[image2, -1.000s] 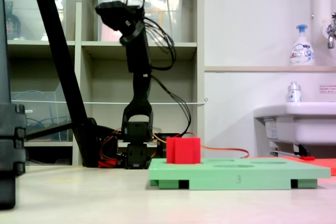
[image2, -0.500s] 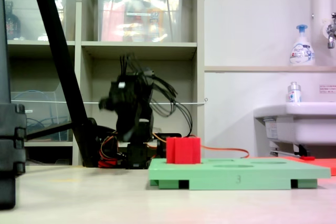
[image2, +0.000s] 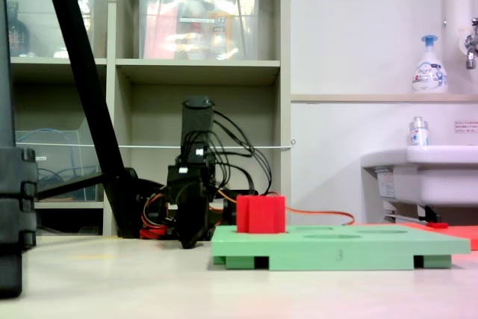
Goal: Put the cross columnar block into the corresponding hole
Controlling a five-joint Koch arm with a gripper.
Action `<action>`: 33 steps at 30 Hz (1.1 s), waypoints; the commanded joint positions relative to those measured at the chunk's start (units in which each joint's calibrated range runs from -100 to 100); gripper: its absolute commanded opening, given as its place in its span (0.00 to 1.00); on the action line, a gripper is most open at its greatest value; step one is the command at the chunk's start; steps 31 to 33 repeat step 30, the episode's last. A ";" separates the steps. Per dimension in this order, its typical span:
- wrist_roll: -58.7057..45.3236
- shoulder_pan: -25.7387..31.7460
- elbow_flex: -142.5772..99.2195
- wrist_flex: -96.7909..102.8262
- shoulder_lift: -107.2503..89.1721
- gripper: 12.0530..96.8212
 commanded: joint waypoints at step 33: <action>-0.10 0.10 -1.18 -6.18 -0.41 0.44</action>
